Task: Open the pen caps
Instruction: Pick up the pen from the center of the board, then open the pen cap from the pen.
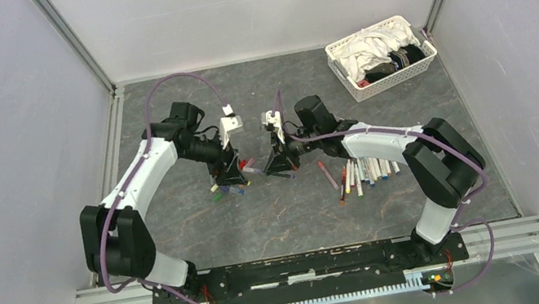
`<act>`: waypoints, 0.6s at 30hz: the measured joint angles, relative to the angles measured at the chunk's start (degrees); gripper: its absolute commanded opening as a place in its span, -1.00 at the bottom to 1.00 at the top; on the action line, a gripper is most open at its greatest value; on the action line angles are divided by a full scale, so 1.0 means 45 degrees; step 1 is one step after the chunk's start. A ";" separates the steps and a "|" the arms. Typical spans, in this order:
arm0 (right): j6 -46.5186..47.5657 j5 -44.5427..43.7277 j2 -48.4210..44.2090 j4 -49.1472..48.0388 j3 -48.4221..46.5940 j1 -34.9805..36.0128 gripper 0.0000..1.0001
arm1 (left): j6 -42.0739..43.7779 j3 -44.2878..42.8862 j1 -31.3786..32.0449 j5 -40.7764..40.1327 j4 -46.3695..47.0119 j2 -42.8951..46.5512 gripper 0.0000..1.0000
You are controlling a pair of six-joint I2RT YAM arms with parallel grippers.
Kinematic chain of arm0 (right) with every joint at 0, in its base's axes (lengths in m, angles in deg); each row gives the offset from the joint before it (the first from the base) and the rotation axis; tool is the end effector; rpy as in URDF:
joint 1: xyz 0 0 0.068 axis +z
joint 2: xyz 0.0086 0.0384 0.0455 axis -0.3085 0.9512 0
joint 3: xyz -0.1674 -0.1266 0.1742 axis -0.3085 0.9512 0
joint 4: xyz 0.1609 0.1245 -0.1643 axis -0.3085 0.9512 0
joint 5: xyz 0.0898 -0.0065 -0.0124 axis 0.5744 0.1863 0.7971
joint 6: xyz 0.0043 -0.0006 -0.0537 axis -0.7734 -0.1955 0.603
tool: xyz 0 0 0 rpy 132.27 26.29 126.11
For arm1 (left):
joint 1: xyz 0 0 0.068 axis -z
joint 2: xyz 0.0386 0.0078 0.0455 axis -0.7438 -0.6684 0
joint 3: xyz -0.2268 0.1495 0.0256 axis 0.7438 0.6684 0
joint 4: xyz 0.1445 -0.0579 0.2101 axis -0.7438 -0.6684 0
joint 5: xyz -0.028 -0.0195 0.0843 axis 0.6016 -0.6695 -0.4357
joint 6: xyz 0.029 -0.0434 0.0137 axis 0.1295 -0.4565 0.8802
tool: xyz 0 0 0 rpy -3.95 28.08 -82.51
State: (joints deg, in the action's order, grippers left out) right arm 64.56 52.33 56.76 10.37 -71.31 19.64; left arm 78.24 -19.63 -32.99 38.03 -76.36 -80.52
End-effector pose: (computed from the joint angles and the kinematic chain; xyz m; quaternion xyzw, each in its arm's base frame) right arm 0.2728 0.2442 0.2110 -0.4815 0.6675 0.4709 0.3177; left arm 0.2649 -0.0995 0.2644 0.5189 0.7333 -0.3647 0.2450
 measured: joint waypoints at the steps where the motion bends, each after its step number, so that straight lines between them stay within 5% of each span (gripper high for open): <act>1: -0.0121 0.0083 0.0000 -0.0049 0.0034 0.0019 -1.00 | 0.0024 0.0000 0.0117 0.0005 -0.0024 -0.0044 0.57; 8: -0.0865 0.0758 -0.0049 -0.0879 0.0087 0.0151 -1.00 | 0.0374 -0.0005 0.0855 0.0044 -0.0311 -0.0185 0.19; 13: -0.1195 0.1190 -0.0044 -0.1345 0.0160 0.0238 -1.00 | 0.0724 -0.0010 0.1020 0.0306 -0.0743 -0.0534 -0.46; 16: -0.1467 0.1428 -0.0049 -0.1515 0.0296 0.0296 -0.74 | 0.0986 -0.0039 0.1010 0.0350 -0.0913 -0.0680 -0.94; 18: -0.1817 0.1501 -0.0049 -0.1914 0.0510 0.0316 -0.59 | 0.1161 -0.0102 0.1035 0.0374 -0.1156 -0.0719 -0.95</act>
State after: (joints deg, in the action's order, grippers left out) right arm 56.38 59.09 56.54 1.76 -69.02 21.06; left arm 83.46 -20.09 -28.33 39.72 -81.56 -83.75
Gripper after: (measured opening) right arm 0.114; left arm 0.187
